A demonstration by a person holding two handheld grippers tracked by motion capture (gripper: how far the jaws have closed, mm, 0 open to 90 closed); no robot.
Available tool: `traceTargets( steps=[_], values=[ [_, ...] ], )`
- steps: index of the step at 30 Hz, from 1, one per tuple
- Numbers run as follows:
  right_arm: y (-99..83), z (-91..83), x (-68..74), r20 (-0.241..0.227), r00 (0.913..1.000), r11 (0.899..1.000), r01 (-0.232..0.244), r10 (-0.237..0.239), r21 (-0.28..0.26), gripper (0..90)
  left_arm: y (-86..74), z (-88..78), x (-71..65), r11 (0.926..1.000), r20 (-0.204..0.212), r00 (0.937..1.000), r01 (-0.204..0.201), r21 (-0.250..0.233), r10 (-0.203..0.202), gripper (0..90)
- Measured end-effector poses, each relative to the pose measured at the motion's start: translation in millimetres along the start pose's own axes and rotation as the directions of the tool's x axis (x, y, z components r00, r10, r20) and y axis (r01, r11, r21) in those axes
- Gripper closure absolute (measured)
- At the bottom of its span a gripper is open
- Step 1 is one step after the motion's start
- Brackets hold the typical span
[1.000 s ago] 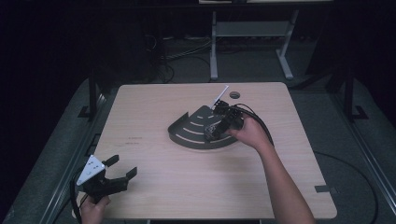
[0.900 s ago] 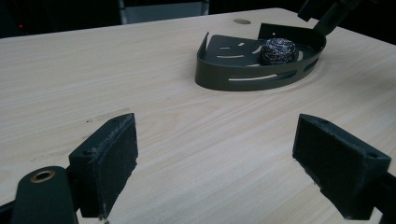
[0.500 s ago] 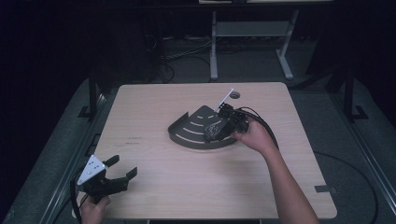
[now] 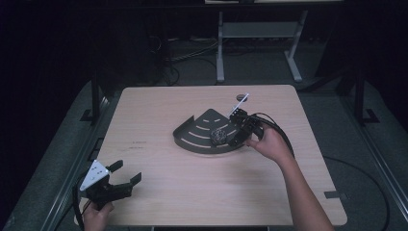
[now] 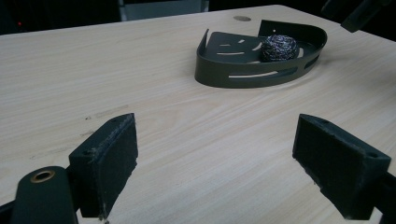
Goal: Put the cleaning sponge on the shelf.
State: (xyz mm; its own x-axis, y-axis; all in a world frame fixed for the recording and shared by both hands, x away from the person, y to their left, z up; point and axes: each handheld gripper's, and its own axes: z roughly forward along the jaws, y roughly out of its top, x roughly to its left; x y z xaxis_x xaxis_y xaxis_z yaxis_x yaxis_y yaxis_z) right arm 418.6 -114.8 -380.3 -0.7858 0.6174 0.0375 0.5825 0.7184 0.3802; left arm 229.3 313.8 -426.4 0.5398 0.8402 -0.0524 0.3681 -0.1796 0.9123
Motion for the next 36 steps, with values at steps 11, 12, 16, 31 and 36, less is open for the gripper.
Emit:
traceTargets(
  steps=[11, 12, 16, 31, 36],
  values=[
    [-18.0, -8.1, 2.8, 0.005, 1.0, 1.0, -0.001, 0.002, -0.017, 16.8, -0.4, 0.7, -0.6, 1.0, -0.001, 1.0, -0.001, 0.004, 0.001, 13.3],
    [-18.0, -8.1, 2.8, 0.005, 1.0, 1.0, -0.001, 0.002, -0.017, 16.8, -0.4, 0.7, -0.6, 1.0, -0.001, 1.0, -0.001, 0.004, 0.001, 13.3],
    [-25.1, -9.2, 2.7, 0.01, 0.9999, 1.0, -0.006, 0.006, -0.017, 16.5, -0.4, 0.8, -0.9, 1.0, -0.001, 1.0, -0.003, 0.005, 0.003, 13.3],
    [-48.9, -8.1, 1.5, 0.024, 0.9995, 1.0, -0.02, 0.02, -0.005, 16.8, -0.6, 1.0, -0.9, 1.0, -0.002, 1.0, -0.005, 0.007, 0.005, 13.3],
    [-54.6, -10.3, 3.0, 0.028, 0.9994, 1.0, -0.019, 0.02, -0.01, 16.8, -0.6, 1.0, -0.9, 1.0, -0.002, 1.0, -0.003, 0.006, 0.003, 13.3]
  ],
)
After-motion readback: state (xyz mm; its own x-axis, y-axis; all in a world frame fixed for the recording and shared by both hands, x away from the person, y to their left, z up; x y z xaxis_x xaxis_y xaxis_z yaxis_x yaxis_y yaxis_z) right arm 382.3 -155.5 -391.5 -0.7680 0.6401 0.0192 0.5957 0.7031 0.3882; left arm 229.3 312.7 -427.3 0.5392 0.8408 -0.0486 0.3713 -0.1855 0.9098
